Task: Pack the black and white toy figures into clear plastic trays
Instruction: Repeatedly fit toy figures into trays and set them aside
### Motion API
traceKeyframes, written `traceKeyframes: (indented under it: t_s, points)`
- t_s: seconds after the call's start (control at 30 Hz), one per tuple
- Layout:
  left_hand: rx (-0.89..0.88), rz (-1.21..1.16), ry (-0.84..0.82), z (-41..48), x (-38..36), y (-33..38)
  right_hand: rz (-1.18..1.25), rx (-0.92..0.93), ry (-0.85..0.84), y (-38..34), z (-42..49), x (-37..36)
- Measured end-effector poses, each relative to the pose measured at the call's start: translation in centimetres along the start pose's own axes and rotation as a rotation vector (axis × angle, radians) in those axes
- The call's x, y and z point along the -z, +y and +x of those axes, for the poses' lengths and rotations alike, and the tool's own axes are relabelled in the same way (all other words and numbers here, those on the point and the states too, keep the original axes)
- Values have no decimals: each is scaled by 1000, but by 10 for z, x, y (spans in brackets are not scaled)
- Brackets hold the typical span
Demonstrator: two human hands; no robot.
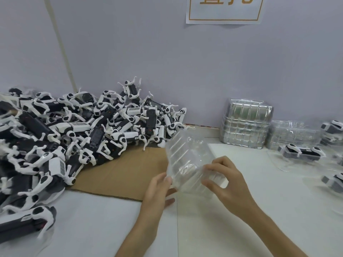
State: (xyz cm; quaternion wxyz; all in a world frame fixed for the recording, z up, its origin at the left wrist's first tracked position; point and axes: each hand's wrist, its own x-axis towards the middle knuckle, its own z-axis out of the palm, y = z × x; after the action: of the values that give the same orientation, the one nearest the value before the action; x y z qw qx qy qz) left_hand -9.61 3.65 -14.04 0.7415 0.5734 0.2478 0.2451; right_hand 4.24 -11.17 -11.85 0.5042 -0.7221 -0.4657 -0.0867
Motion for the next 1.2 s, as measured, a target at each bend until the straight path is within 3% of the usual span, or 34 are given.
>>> traceKeyframes:
  t_s: [0.23,0.33,0.5,0.6,0.73,0.9,1.2]
  points:
    - [10,-393,-108,2,7,7,47,38,-101,-7,-14,3]
    - [15,-460,-212,0,8,8,29,49,-151,-9,-17,1]
    - [-7,-406,-340,-3,8,9,33,30,-235,-13,-19,4]
    - [-11,-436,-320,-2,7,8,161,-54,-251,-22,-21,5]
    - [-71,-370,-276,-2,6,6,197,-190,-134,-31,-24,-9]
    - [-140,-192,-257,-7,1,3,104,-140,-54,-32,-24,-12]
    - [-246,-21,-220,-11,-3,4,218,-136,-152,-27,-25,-12]
